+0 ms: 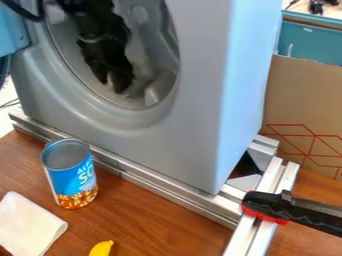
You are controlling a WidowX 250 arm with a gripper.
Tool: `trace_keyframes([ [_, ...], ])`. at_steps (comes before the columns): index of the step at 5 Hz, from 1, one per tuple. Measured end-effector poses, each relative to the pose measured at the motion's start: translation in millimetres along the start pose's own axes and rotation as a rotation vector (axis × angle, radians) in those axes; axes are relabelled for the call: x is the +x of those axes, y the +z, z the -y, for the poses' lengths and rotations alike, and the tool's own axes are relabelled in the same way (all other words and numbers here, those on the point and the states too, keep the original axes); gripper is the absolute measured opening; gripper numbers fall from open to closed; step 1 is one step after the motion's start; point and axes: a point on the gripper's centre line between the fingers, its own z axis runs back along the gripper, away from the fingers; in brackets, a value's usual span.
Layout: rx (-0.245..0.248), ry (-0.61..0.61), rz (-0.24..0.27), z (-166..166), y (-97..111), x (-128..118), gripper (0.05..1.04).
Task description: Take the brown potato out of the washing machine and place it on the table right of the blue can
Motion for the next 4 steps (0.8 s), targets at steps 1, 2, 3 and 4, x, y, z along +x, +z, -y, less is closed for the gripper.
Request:
trace_keyframes([
  [1, -0.005, 0.073, -0.065, 4.9, 28.0, -40.8, 0.598],
  [2, -0.048, 0.106, -0.178, 12.8, 44.3, -87.1, 0.598],
  [3, -0.16, 0.08, -0.205, 29.5, 57.7, -129.9, 0.598],
  [4, -0.203, 0.077, -0.235, 52.4, 59.1, -150.6, 0.598],
])
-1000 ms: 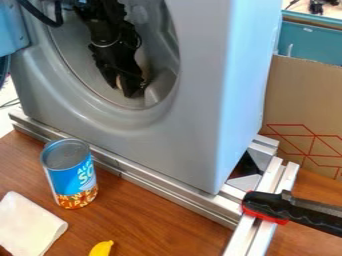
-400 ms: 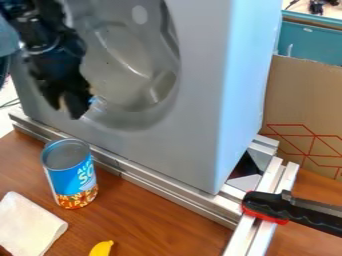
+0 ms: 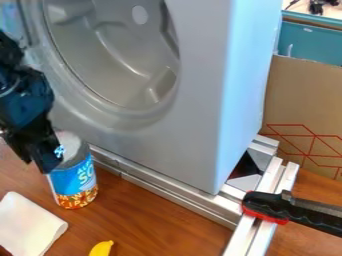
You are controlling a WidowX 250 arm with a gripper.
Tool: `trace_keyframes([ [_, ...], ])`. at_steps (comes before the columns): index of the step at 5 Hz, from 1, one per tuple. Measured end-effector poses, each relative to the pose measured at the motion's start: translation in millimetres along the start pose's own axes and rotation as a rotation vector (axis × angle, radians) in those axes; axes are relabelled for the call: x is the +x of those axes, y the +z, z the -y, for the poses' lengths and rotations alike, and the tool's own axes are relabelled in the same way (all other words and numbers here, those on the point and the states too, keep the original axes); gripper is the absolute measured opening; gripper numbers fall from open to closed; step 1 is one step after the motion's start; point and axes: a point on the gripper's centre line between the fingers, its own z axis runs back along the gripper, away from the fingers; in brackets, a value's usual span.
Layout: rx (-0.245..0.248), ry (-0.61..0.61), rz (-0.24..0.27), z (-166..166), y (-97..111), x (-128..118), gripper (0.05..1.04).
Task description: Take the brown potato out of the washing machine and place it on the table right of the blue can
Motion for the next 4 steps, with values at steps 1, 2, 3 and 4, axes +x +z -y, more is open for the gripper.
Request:
trace_keyframes([
  [1, -0.04, -0.06, -0.02, 45.6, -22.4, -4.4, 0.598],
  [2, -0.081, -0.097, -0.046, 72.1, -56.7, 8.8, 0.598],
  [3, -0.076, -0.123, -0.081, 93.0, -73.4, 20.1, 0.598],
  [4, -0.058, -0.118, -0.051, 99.9, -86.5, 26.8, 0.598],
])
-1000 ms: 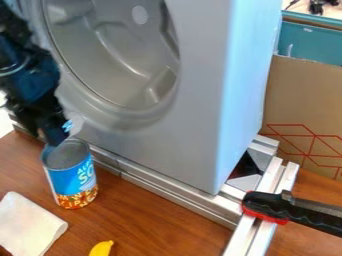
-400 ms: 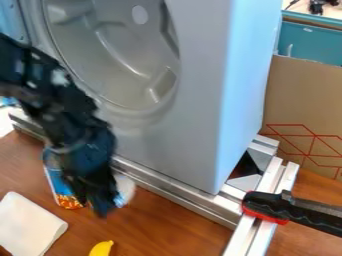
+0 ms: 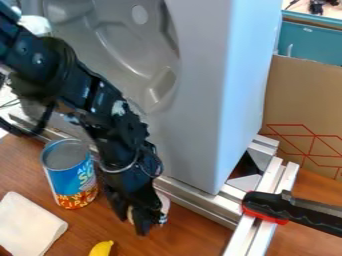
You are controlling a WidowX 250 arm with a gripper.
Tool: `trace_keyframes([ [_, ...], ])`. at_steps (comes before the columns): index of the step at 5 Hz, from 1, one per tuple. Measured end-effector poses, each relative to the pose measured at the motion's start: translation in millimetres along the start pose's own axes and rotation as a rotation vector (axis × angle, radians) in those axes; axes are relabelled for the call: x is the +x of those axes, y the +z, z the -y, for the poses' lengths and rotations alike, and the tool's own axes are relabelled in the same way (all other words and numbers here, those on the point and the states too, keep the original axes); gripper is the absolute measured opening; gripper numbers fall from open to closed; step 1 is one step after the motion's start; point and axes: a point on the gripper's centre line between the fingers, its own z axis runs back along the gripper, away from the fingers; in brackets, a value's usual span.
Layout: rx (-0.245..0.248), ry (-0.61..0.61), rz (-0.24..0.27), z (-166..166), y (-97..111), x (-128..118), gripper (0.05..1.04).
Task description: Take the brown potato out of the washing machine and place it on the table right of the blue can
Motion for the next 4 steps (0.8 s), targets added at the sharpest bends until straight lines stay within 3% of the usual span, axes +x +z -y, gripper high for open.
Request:
trace_keyframes([
  [2, 0.003, 0.016, -0.059, -6.6, -24.3, 12.7, 0.598],
  [4, 0.019, 0.047, -0.154, -11.6, -36.0, 9.0, 0.598],
])
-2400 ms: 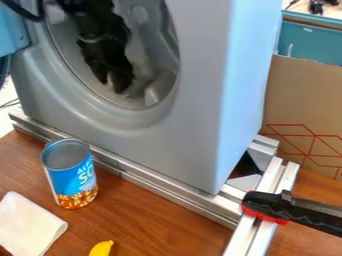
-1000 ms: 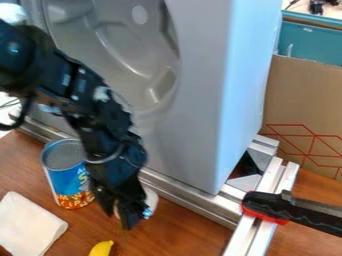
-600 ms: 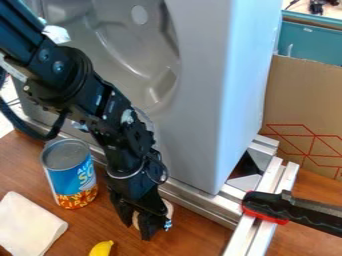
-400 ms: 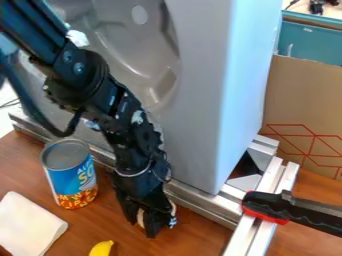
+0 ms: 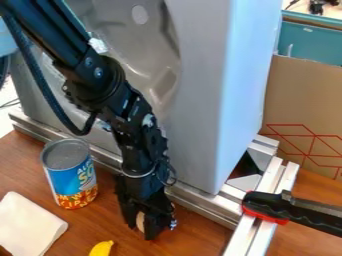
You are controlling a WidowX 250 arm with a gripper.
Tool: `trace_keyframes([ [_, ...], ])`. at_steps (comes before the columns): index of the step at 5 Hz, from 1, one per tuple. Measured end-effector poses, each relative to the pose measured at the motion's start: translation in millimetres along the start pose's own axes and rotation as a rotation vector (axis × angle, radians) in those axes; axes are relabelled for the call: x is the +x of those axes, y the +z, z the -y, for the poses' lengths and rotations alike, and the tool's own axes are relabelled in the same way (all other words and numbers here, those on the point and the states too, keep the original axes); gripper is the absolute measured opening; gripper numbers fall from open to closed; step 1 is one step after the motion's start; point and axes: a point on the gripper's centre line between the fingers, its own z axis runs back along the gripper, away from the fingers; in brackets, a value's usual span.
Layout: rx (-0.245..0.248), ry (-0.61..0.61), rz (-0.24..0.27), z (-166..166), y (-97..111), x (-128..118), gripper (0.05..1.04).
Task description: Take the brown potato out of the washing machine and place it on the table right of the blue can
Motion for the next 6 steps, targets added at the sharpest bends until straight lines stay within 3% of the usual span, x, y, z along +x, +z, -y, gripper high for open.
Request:
trace_keyframes([
  [1, -0.003, 0.05, -0.019, -9.8, -2.1, -8.4, 0.682],
  [2, -0.025, 0.088, -0.012, -16.3, 1.1, -14.5, 0.964],
  [4, -0.016, 0.084, 0.118, -18.2, 39.6, -11.1, 1.002],
  [5, 0.005, 0.102, 0.131, -15.3, 59.8, -30.2, 1.001],
  [6, 0.038, 0.103, 0.081, 1.9, 68.8, -63.9, 1.001],
])
